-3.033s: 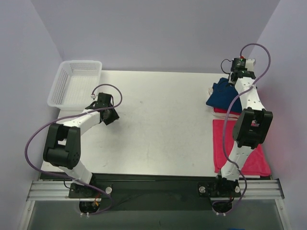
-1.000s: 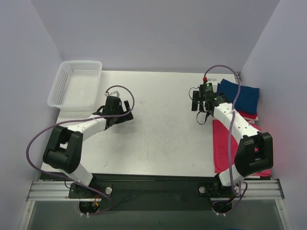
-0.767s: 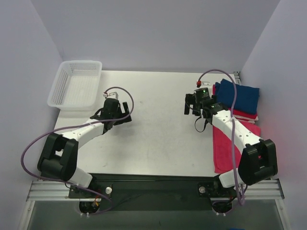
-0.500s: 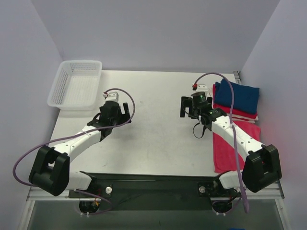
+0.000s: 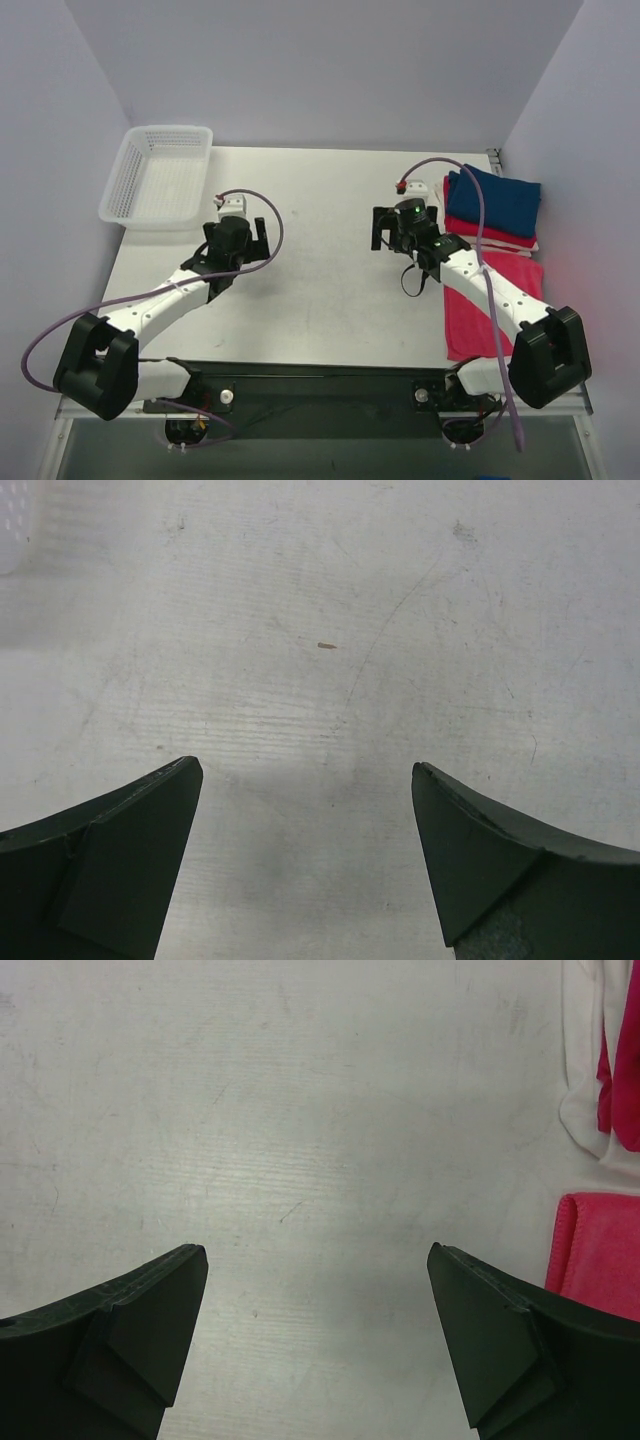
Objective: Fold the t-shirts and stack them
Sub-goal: Put the neatly folded tshirt into the corner of the board with the right arm
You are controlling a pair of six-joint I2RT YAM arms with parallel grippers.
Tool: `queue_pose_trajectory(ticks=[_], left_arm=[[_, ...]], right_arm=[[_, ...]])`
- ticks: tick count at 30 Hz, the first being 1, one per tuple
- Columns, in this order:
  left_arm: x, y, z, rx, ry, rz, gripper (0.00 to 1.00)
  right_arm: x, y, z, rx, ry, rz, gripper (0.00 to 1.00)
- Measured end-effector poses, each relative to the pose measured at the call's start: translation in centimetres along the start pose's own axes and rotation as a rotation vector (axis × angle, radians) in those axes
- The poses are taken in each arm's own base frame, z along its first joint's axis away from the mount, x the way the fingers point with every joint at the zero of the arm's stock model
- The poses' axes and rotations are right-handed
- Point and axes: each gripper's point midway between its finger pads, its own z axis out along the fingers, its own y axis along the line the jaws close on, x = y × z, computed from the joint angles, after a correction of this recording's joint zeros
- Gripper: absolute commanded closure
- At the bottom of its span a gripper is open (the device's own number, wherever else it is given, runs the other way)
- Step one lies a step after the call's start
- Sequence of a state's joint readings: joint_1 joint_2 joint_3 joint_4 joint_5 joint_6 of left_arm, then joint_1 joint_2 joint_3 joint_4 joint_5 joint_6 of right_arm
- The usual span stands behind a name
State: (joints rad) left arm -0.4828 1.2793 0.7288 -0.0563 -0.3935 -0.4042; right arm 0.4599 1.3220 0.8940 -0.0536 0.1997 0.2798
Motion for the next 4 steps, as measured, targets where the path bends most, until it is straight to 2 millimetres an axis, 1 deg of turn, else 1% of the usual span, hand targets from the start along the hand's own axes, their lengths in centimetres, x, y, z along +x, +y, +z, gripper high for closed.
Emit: queue_pose_trajectory(ticks=[3,4], left_arm=[[-0.05,0.11,-0.01,-0.009,-0.004,0.004,0.02],[-0.09,0.2,0.0,-0.013,-0.006,0.006,0.03]], right_arm=[[-0.19,0.41,-0.06,-0.024,-0.007,-0.009,0.02],[-0.2,0.56,-0.06,-0.033,-0.008,-0.013,0.0]])
